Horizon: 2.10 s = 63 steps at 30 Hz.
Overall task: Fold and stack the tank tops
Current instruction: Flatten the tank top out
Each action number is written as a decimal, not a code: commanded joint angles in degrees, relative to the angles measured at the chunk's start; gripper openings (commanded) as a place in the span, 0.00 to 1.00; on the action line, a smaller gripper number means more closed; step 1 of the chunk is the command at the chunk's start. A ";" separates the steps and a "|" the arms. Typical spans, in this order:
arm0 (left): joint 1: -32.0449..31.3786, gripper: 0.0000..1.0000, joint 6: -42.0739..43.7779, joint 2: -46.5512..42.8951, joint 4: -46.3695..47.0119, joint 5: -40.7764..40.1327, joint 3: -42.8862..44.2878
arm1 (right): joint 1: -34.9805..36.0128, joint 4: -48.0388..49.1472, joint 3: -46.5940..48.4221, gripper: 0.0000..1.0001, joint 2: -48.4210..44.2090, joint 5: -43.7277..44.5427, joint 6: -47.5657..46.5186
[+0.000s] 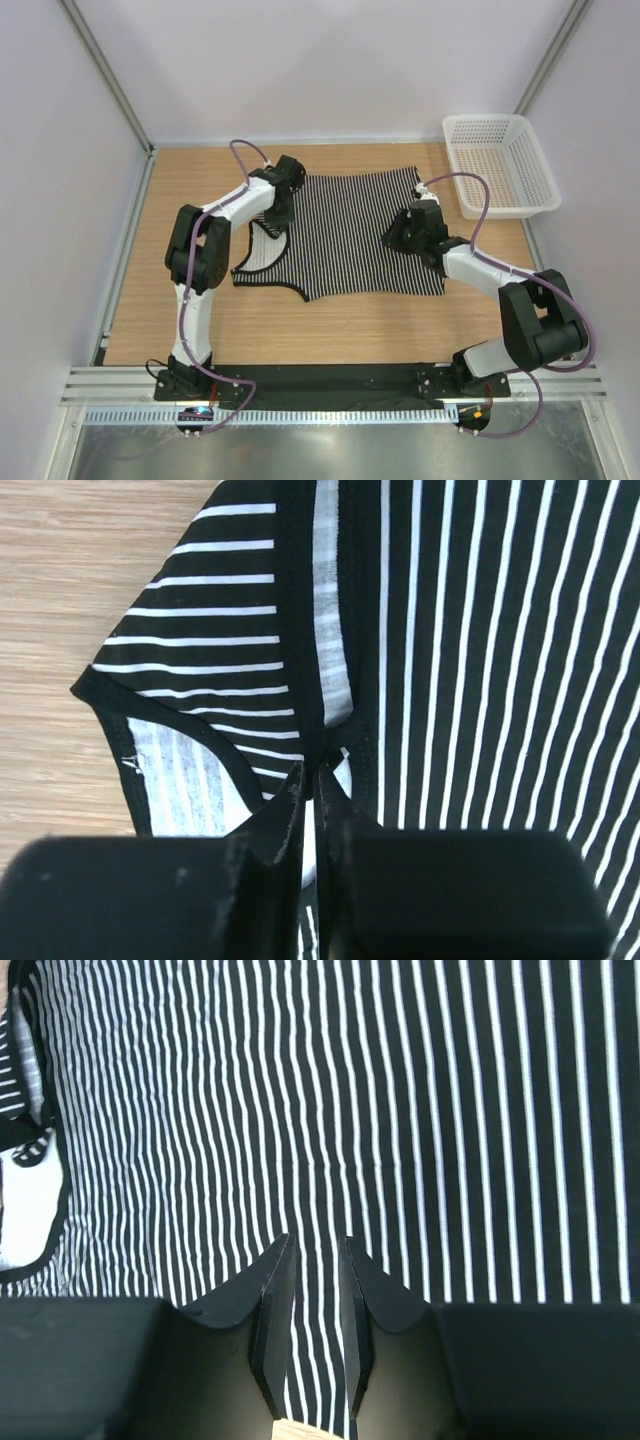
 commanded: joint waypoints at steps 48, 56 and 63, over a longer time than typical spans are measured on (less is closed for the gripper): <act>14.56 0.97 -21.62 -32.78 27.81 1.79 -30.97 | -1.40 -11.83 1.60 0.89 -10.48 21.47 5.32; 2.96 0.91 -25.31 -42.53 24.11 -0.06 -40.80 | -2.46 -33.86 4.17 0.65 -10.55 32.09 14.54; -5.74 0.86 -29.62 -52.21 24.55 1.61 -51.97 | -3.07 -34.43 -5.14 0.56 -23.01 24.28 15.95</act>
